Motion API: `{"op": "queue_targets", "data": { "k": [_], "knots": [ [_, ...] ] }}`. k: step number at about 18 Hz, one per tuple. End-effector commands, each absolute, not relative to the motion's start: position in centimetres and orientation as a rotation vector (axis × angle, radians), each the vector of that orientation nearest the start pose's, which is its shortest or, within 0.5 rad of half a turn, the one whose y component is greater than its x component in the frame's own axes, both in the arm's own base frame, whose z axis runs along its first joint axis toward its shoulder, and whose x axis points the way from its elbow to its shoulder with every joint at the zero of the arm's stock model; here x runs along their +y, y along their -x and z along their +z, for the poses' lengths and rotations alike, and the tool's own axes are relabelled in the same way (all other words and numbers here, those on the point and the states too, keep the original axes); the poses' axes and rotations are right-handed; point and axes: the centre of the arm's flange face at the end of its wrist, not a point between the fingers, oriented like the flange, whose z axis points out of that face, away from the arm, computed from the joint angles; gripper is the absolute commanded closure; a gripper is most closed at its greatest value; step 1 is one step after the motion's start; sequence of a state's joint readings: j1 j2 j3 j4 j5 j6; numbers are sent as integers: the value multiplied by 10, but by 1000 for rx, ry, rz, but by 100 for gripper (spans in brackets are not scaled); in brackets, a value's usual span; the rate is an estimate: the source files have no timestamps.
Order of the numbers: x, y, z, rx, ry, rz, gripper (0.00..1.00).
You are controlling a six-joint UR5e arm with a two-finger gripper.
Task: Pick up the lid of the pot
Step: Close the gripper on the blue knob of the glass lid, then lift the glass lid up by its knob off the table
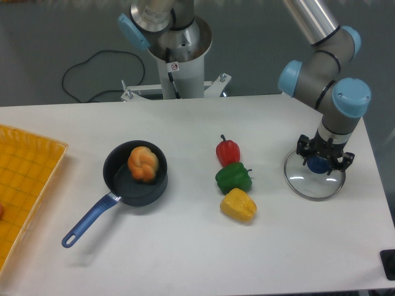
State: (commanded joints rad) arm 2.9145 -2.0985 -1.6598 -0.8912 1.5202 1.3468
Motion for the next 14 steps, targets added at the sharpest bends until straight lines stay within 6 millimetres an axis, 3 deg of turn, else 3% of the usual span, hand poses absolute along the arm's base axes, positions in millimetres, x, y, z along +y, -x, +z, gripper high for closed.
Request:
{"op": "queue_targets", "data": {
  "k": [6, 14],
  "knots": [
    [277, 591, 220, 5, 3078, 92, 48],
    [272, 583, 247, -5, 3080, 78, 51]
  ]
}}
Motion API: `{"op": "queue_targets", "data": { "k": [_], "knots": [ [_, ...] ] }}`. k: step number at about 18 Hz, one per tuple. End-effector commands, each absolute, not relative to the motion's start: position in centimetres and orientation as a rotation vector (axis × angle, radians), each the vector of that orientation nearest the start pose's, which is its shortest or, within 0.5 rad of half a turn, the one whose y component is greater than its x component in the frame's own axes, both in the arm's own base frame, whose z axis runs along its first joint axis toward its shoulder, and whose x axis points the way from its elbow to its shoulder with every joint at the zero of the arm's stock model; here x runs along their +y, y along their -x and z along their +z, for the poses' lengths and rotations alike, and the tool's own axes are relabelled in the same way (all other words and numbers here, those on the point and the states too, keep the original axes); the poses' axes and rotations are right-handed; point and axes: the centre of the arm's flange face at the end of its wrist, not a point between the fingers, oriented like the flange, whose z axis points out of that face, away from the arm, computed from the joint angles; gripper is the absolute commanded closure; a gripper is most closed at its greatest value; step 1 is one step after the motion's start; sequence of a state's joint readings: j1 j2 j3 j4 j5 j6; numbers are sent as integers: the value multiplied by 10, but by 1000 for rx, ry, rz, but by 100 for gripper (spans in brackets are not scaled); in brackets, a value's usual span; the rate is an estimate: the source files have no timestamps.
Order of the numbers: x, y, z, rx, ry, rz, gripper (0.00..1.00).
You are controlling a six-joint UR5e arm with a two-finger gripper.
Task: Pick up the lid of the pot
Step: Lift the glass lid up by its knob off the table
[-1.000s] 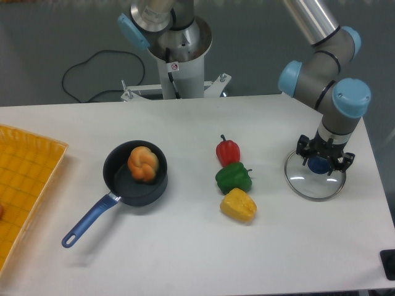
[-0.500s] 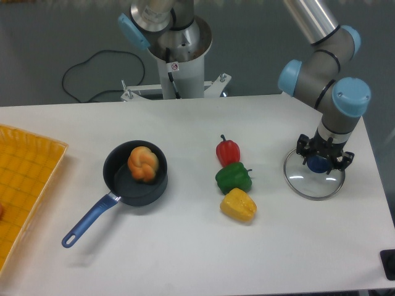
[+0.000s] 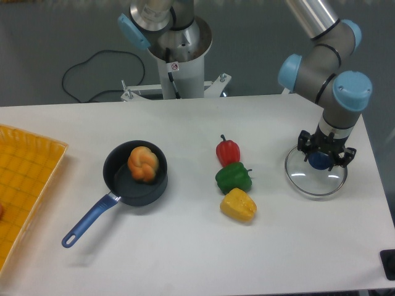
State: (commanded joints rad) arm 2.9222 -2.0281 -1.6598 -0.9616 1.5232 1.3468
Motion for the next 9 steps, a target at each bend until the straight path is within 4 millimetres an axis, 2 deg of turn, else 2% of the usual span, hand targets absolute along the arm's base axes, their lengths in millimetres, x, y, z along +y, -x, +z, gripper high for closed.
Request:
{"op": "queue_targets", "data": {
  "k": [5, 9],
  "knots": [
    [264, 576, 276, -18, 3087, 28, 51],
    [262, 575, 282, -21, 3100, 25, 51]
  ]
}}
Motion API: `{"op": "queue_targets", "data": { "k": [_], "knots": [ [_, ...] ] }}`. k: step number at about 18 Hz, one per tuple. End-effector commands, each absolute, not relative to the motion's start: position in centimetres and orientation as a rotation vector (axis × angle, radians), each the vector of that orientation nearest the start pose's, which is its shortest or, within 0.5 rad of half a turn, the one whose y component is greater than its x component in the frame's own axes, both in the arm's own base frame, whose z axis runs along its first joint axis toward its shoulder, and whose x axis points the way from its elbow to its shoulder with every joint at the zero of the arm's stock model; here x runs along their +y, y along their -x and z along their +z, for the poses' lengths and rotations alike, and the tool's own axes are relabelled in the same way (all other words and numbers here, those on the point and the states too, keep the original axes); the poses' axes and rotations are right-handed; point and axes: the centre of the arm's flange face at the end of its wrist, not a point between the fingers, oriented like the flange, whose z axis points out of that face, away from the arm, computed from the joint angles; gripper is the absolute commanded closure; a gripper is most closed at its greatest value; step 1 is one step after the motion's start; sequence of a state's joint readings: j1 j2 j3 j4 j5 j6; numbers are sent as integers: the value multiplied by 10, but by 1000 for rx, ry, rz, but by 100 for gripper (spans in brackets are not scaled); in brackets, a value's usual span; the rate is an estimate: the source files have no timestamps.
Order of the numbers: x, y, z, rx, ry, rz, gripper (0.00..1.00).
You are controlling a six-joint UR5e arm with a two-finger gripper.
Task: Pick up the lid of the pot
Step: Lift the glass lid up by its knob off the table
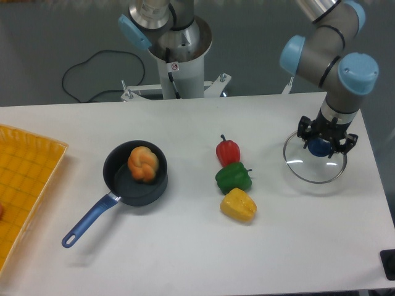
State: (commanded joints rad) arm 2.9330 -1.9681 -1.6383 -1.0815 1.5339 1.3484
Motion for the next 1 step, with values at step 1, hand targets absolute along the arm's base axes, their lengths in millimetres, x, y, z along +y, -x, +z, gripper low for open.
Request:
{"op": "queue_targets", "data": {
  "k": [1],
  "knots": [
    [262, 575, 282, -19, 3109, 28, 51]
  ]
}}
